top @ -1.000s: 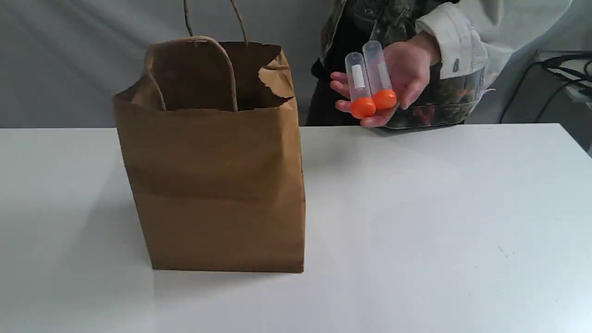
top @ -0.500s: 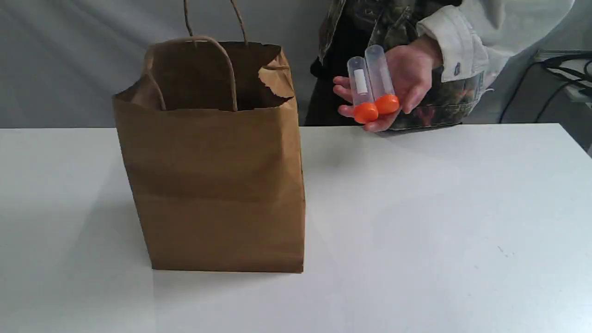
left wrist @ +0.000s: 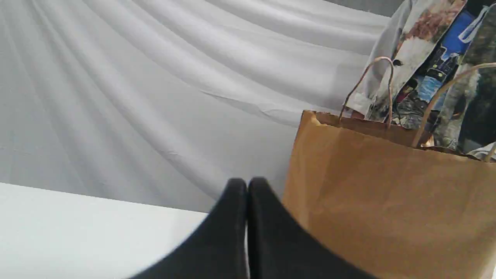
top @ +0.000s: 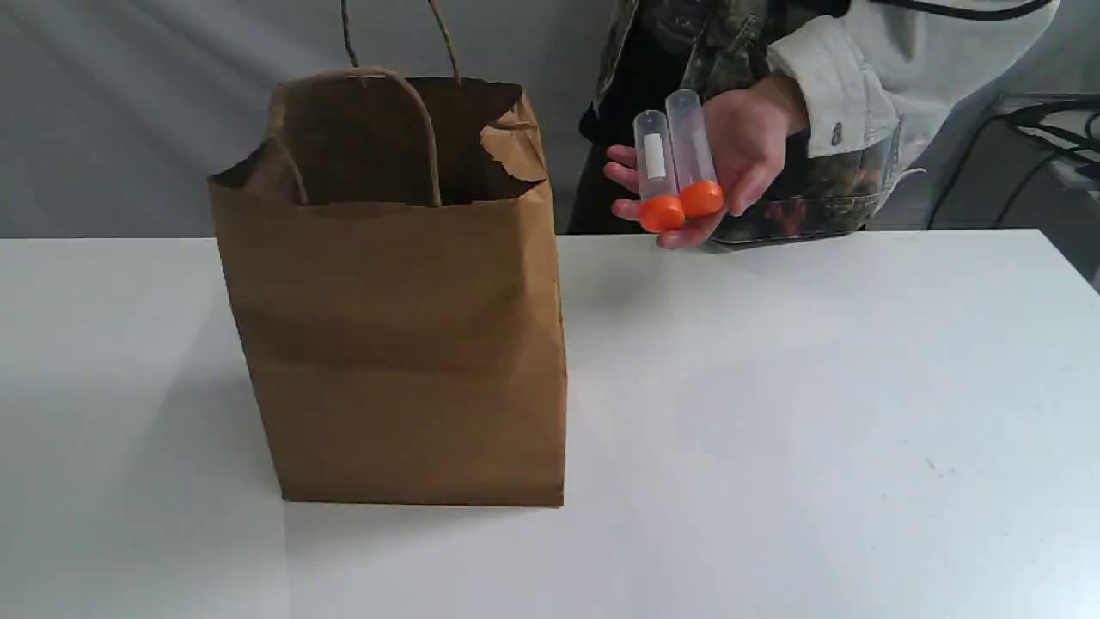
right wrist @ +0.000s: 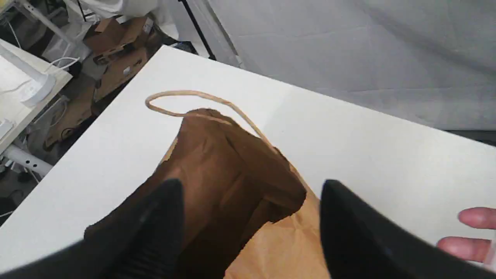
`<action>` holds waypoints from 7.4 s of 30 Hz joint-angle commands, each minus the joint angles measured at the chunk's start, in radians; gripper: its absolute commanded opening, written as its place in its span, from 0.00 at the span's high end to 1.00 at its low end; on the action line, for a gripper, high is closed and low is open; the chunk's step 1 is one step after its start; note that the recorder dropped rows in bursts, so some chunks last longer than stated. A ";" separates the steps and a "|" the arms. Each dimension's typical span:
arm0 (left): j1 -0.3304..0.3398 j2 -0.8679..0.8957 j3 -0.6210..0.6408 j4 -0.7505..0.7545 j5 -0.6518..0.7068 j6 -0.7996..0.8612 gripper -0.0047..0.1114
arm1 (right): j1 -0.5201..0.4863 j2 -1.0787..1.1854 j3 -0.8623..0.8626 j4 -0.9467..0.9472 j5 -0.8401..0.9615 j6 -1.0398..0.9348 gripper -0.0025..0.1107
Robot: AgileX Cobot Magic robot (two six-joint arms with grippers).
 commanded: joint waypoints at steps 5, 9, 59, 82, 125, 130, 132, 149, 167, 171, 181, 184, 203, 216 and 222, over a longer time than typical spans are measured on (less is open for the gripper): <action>0.001 -0.004 0.005 -0.010 0.006 -0.011 0.96 | 0.064 0.087 -0.007 -0.101 -0.069 0.047 0.41; 0.001 -0.004 0.005 -0.010 0.006 -0.011 0.96 | 0.078 0.126 -0.007 -0.311 -0.063 0.142 0.41; 0.001 -0.004 0.005 -0.005 0.025 -0.010 0.96 | 0.144 0.221 -0.007 -0.382 -0.149 0.227 0.78; -0.045 0.414 -0.362 0.280 -0.033 -0.337 0.91 | 0.144 0.221 -0.007 -0.283 -0.006 0.081 0.98; -0.567 1.180 -0.974 0.282 0.385 0.252 0.83 | 0.144 0.221 -0.007 -0.208 0.020 0.077 0.98; -0.567 1.172 -0.988 0.286 0.389 0.252 0.96 | 0.144 0.221 -0.007 -0.208 0.023 0.058 0.98; -0.565 1.170 -1.018 0.286 0.418 0.252 0.96 | 0.144 0.221 -0.007 -0.208 0.023 0.058 0.98; -0.319 1.395 -1.420 0.106 0.496 0.379 0.96 | 0.144 0.221 -0.007 -0.293 0.100 0.126 0.98; -0.319 1.545 -1.536 0.043 0.482 0.416 0.96 | 0.084 0.303 -0.007 -0.324 0.090 0.168 0.98; -0.319 1.562 -1.536 0.043 0.482 0.416 0.96 | 0.084 0.303 -0.007 -0.326 0.063 0.168 0.98; -0.319 1.567 -1.536 0.043 0.466 0.413 0.96 | 0.084 0.303 -0.007 -0.333 0.027 0.157 0.98; -0.319 1.567 -1.536 0.039 0.479 0.409 0.96 | 0.084 0.301 -0.007 -0.329 0.010 0.135 0.98; -0.319 1.415 -1.361 -0.080 0.456 0.349 0.96 | 0.084 0.173 -0.007 -0.351 -0.108 0.116 0.98; -0.319 1.155 -0.942 -0.246 0.257 0.329 0.96 | 0.084 0.175 -0.007 -0.366 -0.136 0.052 0.98; -0.399 1.076 -0.922 -0.241 0.251 0.333 0.96 | 0.084 0.175 -0.007 -0.360 -0.134 0.054 0.98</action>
